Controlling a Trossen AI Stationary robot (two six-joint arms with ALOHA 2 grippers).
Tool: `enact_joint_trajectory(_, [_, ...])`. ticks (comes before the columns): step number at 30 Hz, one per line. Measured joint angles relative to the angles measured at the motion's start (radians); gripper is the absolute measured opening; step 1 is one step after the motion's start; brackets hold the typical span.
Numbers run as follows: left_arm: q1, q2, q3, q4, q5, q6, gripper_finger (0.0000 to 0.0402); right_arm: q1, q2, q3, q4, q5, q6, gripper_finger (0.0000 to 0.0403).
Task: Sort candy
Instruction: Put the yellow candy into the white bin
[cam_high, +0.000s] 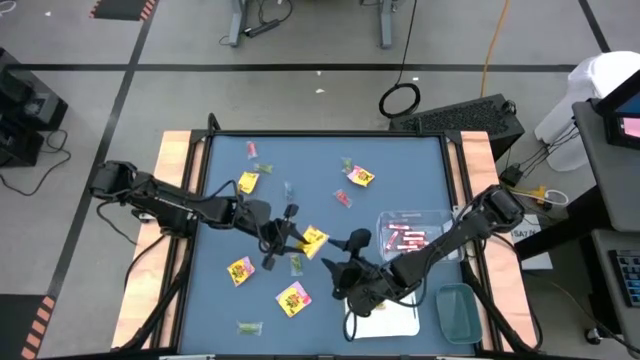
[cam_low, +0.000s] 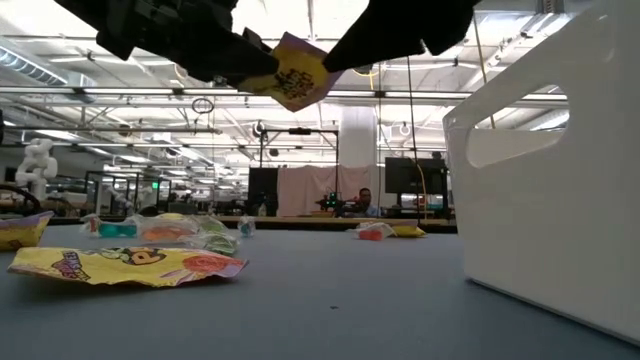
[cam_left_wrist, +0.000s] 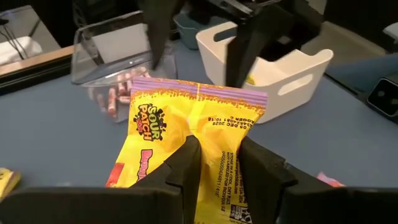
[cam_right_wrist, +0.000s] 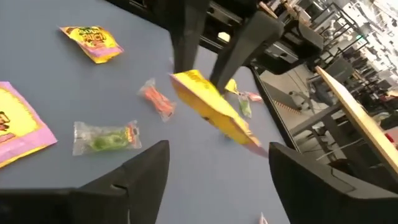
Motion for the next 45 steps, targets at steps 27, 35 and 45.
enact_joint_trajectory(27, [-0.072,0.0,0.0,0.009,-0.003,-0.055,0.0106,-0.106,-0.001,0.0,0.051,-0.319,-0.058,0.0044])
enact_joint_trajectory(35, [-0.072,0.0,0.0,0.035,-0.015,-0.13,0.0112,-0.095,-0.002,0.0,0.048,-0.34,0.032,0.0006])
enact_joint_trajectory(45, [-0.111,-0.023,0.001,0.111,-0.028,-0.132,0.0205,-0.034,-0.077,0.0,0.042,-0.351,0.145,0.0001])
